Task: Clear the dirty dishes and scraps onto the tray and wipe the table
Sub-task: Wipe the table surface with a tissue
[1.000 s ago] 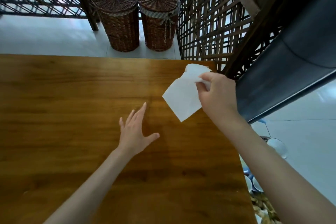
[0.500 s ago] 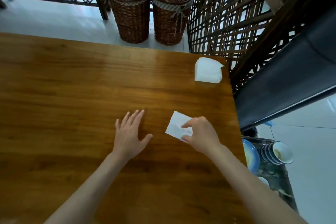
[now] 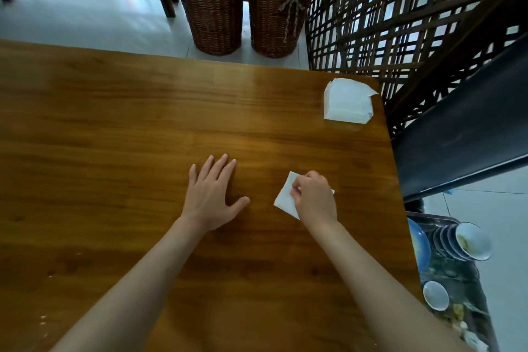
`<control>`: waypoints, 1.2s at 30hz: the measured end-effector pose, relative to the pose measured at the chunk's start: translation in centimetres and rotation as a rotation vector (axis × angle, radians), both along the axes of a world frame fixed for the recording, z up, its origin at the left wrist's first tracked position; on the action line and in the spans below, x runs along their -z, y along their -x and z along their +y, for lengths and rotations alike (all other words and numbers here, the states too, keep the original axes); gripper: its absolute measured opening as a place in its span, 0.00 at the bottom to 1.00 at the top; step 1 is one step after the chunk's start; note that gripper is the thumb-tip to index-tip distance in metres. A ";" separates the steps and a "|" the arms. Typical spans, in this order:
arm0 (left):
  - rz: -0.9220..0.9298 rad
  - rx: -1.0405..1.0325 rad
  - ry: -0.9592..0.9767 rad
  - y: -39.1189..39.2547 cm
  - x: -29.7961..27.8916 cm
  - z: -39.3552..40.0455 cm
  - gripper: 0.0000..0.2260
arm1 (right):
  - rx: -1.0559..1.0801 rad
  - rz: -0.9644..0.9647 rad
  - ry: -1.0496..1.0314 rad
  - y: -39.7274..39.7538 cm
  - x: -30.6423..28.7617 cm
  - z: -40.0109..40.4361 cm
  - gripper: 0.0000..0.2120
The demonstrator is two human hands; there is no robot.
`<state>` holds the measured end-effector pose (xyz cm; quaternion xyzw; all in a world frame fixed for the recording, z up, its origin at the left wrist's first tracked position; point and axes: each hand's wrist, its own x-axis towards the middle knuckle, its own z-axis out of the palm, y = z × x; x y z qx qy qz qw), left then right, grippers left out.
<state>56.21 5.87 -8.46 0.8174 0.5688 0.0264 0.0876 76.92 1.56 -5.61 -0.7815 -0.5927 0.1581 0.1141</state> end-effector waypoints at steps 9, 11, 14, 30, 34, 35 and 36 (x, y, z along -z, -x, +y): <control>-0.003 0.011 -0.053 0.0 1.0 -0.2 0.36 | -0.022 -0.128 -0.096 -2.0 0.5 5.1 0.06; -0.015 0.007 -0.061 0.0 1.0 -0.2 0.36 | 0.035 -0.105 -0.133 -1.2 0.8 5.4 0.06; -0.016 0.001 -0.069 0.0 1.2 -0.1 0.35 | -0.019 -0.065 -0.191 1.1 1.4 3.9 0.05; -0.006 0.014 -0.057 0.3 1.8 0.2 0.34 | 0.114 -0.337 -0.032 -8.7 1.4 4.6 0.06; -0.008 0.005 -0.058 0.2 1.9 0.2 0.34 | 0.059 -0.308 -0.101 -5.6 2.0 3.6 0.10; -0.017 0.005 -0.058 0.2 1.9 0.2 0.34 | -0.011 -0.288 -0.105 -4.4 2.1 2.9 0.10; -0.026 0.005 -0.059 0.3 1.9 0.2 0.34 | -0.091 -0.256 -0.117 -3.2 2.1 2.1 0.10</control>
